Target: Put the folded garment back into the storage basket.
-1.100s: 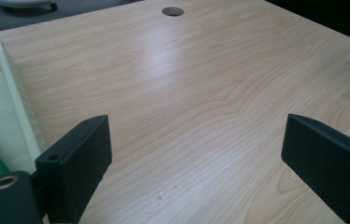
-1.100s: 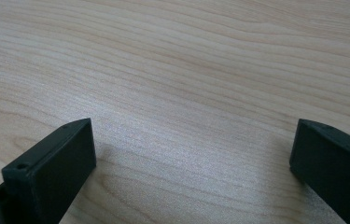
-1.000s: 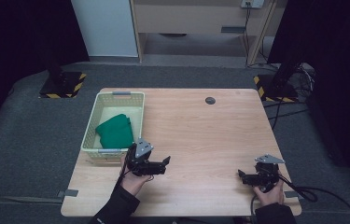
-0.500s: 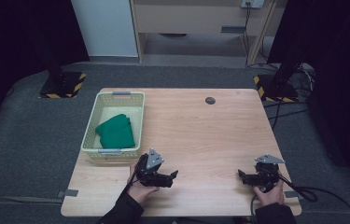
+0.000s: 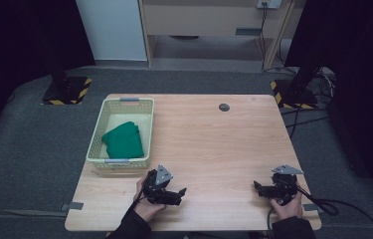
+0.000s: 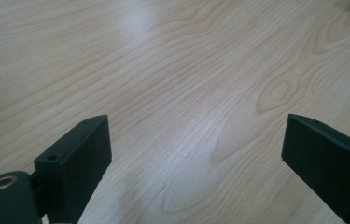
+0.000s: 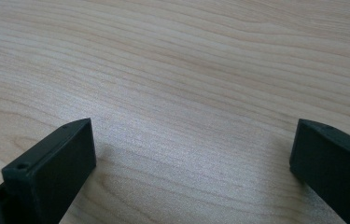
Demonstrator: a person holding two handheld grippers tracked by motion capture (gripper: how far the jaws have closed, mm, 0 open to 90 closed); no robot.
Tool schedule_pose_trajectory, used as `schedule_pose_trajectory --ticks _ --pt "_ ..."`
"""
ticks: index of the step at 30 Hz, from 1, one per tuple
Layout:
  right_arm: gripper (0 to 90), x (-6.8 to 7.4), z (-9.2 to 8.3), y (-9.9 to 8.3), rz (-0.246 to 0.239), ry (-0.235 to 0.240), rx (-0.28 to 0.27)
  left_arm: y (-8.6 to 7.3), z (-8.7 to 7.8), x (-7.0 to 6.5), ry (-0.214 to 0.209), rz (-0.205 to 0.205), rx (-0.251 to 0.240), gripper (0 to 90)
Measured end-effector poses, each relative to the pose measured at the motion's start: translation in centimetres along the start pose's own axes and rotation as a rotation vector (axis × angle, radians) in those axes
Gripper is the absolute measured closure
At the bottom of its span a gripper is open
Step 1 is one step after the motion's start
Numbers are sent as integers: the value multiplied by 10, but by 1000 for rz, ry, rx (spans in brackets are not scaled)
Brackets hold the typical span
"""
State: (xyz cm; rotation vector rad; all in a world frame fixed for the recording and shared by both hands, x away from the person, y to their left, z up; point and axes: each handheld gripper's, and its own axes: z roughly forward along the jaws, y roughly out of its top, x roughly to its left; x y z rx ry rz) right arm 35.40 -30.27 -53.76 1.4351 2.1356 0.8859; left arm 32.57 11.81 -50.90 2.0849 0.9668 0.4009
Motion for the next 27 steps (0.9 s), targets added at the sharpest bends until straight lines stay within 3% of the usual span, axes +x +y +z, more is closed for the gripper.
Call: schedule_pose_trajectory --ticks 15,27 --pt "3 0 0 0 1 0 0 -30 -14 23 55 -80 38 69" --pt "3 0 0 0 0 0 0 -39 -22 33 90 -106 44 60"
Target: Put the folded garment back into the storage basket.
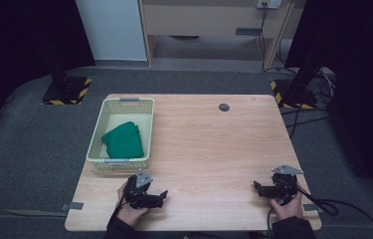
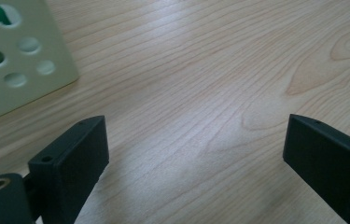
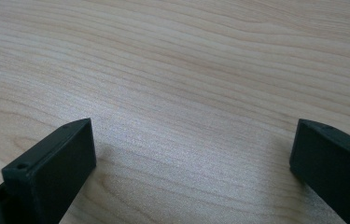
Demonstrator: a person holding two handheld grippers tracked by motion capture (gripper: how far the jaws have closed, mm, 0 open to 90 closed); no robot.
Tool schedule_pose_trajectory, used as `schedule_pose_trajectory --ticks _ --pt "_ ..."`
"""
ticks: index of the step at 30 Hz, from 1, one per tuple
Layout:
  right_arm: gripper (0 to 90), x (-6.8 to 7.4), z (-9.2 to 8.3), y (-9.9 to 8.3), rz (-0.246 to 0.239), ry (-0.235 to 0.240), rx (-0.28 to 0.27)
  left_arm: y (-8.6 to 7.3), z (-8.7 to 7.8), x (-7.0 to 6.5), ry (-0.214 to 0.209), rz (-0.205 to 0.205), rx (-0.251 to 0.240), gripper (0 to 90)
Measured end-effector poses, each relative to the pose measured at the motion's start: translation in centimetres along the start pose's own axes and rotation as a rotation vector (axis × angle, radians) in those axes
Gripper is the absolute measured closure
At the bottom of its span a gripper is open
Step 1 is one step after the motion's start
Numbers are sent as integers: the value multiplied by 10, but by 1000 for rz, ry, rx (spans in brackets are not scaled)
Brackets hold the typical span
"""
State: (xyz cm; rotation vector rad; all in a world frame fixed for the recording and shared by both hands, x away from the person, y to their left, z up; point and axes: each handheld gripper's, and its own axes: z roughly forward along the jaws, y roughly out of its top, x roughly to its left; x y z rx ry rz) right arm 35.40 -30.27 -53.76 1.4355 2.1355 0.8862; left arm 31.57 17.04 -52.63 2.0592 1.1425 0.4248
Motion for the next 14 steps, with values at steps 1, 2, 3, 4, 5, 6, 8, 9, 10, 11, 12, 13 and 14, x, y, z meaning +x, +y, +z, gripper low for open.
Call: schedule_pose_trajectory --ticks 1,2,3,4,5,6,8,9,10,11,12,13,14 --pt "3 0 0 0 0 0 0 -1 0 1 4 -2 2 60" --pt "3 0 0 0 0 0 0 -2 -1 2 8 -7 3 60" --pt "3 0 0 0 0 0 0 -3 -1 4 11 -9 4 60" --pt "3 0 0 0 0 0 0 -4 -2 5 14 -14 5 59" --pt "3 0 0 0 0 0 0 -5 -3 6 20 -18 5 59" --pt "3 0 0 0 0 0 0 -5 -3 8 26 -22 5 59" --pt "3 0 0 0 0 0 0 -7 -5 11 38 -32 5 57" --pt "3 0 0 0 0 0 0 -8 -6 13 44 -34 4 56" --pt "3 0 0 0 0 0 0 -9 -7 15 50 -40 3 55" --pt "3 0 0 0 0 0 0 -10 -8 18 57 -46 1 54" --pt "3 0 0 0 0 0 0 -11 -8 19 63 -53 1 53" --pt "3 0 0 0 1 -1 0 -12 -9 21 71 -58 3 51" --pt "3 0 0 0 2 -2 0 -13 -10 23 81 -61 4 48"
